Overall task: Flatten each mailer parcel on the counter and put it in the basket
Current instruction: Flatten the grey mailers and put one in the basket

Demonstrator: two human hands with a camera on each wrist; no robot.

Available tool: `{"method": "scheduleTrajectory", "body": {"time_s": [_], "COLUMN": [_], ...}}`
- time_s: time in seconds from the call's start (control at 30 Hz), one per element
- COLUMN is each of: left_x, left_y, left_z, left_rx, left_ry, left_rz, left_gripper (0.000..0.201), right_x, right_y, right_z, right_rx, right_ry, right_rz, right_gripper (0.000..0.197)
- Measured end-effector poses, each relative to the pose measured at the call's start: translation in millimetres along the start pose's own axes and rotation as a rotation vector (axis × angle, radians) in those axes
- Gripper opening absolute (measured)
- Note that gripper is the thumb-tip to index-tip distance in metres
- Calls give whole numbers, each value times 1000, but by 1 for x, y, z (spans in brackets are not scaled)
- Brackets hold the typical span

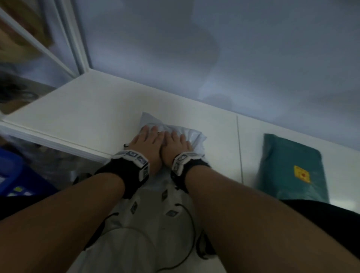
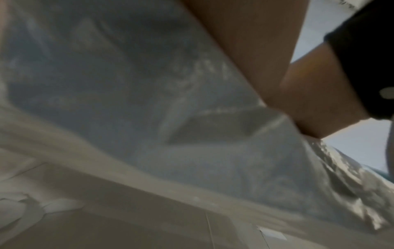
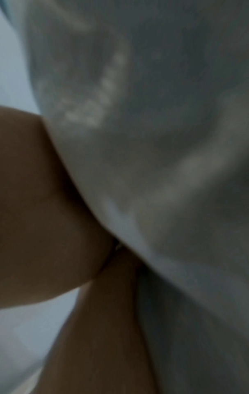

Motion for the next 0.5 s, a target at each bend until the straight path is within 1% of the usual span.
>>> {"method": "scheduleTrajectory", "body": {"time_s": [0.07, 0.17, 0.3, 0.5], "left_x": [-6, -15, -20, -18], "left_y": [1, 1, 2, 0], "left_z": [-6, -17, -20, -22], "left_rx": [-16, -60, -85, -97], "left_ry": [28, 69, 66, 69], "left_rz": [-29, -74, -101, -113], "left_gripper": [82, 71, 68, 64], "right_x": [-4, -7, -8, -6], "right_y": [1, 7, 11, 14], "right_z": [3, 6, 9, 8], "right_rx": [30, 12, -53, -1], "right_ry": [8, 28, 121, 114], "right_rz": [14, -46, -132, -119], "right_gripper": [58, 58, 56, 56]}}
Point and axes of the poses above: each hand's wrist, its own x-axis towards the middle knuckle, its own z-axis out of the palm, y = z × x, the point moved 9 cm from there along x, towards the middle knuckle, and after that the axes turned 15 degrees about x, right-handed, at the moved point
